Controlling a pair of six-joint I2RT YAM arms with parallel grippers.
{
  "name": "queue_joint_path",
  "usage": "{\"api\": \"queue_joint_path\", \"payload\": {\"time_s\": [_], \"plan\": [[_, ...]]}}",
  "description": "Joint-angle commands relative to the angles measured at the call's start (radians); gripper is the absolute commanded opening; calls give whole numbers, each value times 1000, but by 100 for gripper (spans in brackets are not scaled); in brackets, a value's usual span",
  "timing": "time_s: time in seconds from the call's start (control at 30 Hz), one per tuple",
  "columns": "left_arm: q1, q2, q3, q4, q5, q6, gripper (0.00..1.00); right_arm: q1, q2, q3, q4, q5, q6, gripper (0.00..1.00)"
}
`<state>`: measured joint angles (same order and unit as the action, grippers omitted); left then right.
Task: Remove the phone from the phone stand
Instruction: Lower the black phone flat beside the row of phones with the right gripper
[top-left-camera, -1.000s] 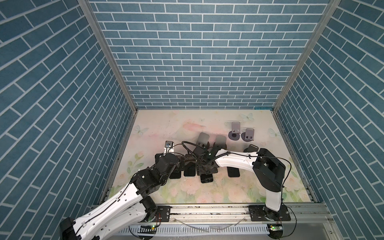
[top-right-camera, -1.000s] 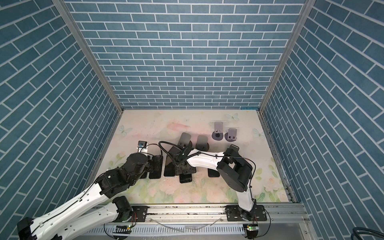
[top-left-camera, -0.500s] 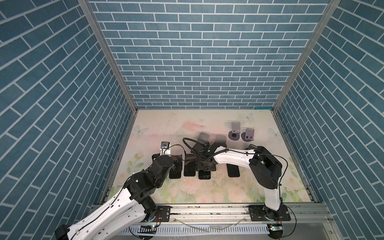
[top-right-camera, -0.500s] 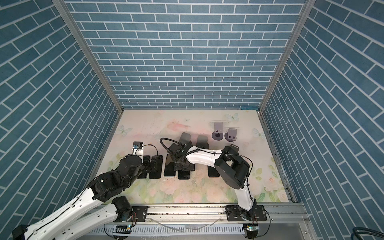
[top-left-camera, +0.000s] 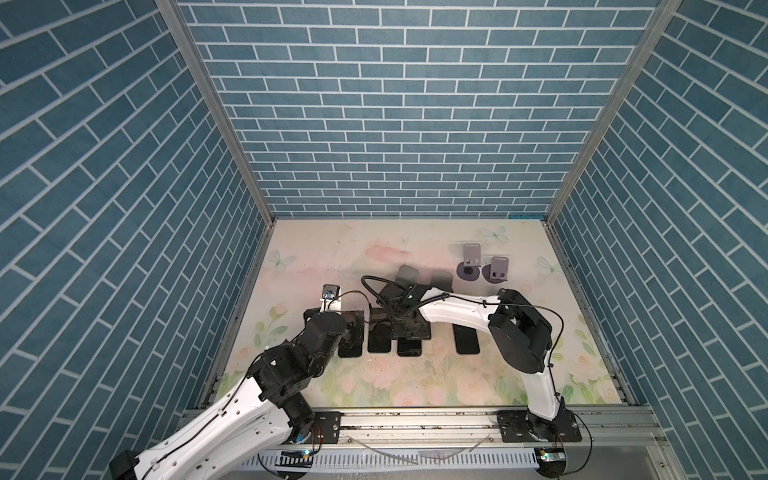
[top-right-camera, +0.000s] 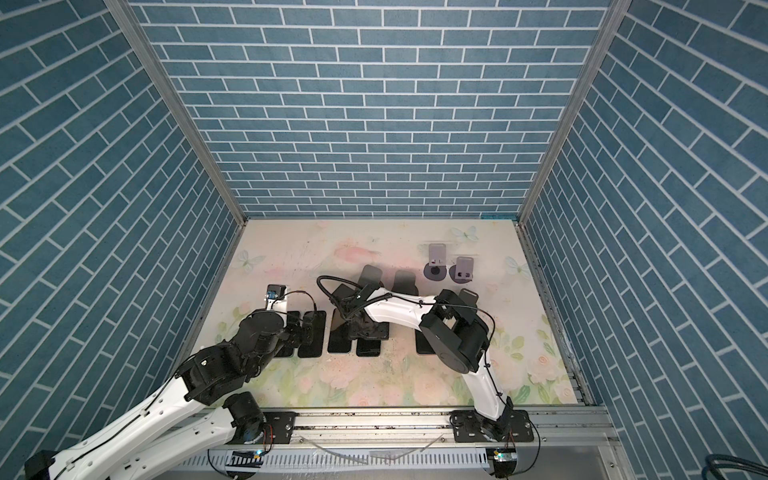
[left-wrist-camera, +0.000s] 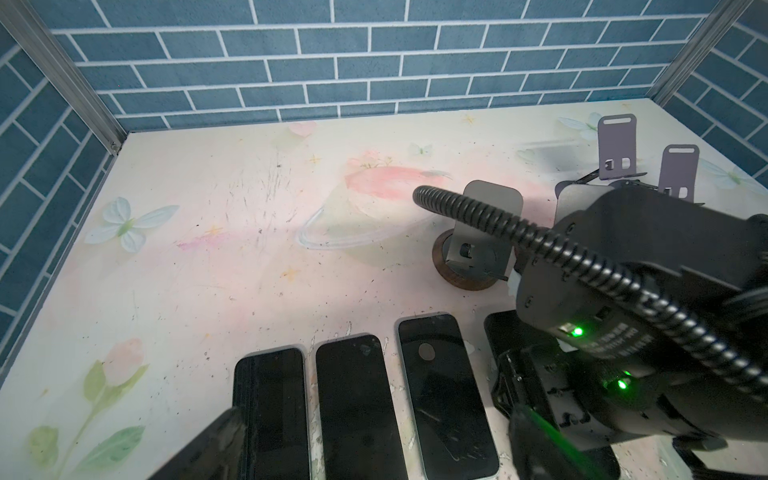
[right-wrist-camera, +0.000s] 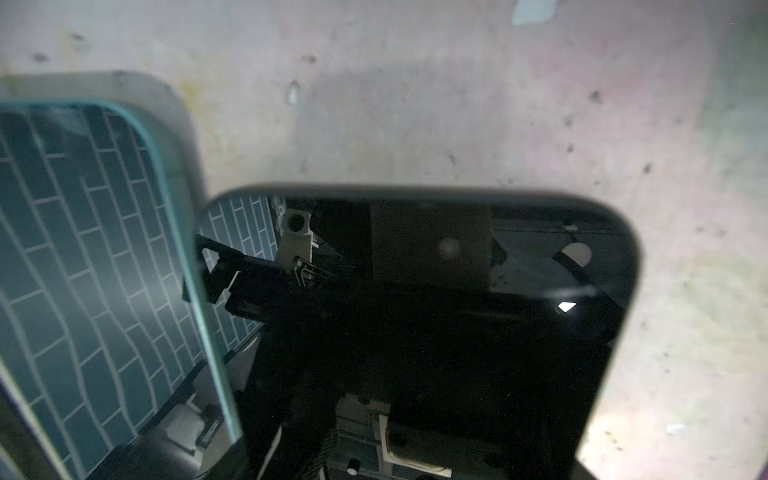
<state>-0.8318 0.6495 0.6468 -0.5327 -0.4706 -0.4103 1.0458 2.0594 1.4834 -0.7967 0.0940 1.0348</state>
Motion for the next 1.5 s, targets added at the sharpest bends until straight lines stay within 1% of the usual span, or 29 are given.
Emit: {"api": "queue_joint_path", "payload": {"time_s": [0.0,0.13,0.3,0.7,0.97,1.13,1.47], "plan": [[0,-36,-25,8,0,9,100,-1,40,27,-118,57,30,60],[0,-42,-29,13,0,13,100,2,63,45,-146,70,30,61],[0,-48,-35,10,3,15,100,6,87,52,-149,60,25,70],[0,-54,-45,23,1,10,100,15,127,104,-242,63,23,71],[0,-56,-55,27,7,7,100,15,127,91,-219,47,21,76],[0,-57,-56,27,7,7,100,14,116,60,-172,17,7,78],[0,-70,-58,14,8,2,100,13,102,27,-133,-3,5,78]]}}
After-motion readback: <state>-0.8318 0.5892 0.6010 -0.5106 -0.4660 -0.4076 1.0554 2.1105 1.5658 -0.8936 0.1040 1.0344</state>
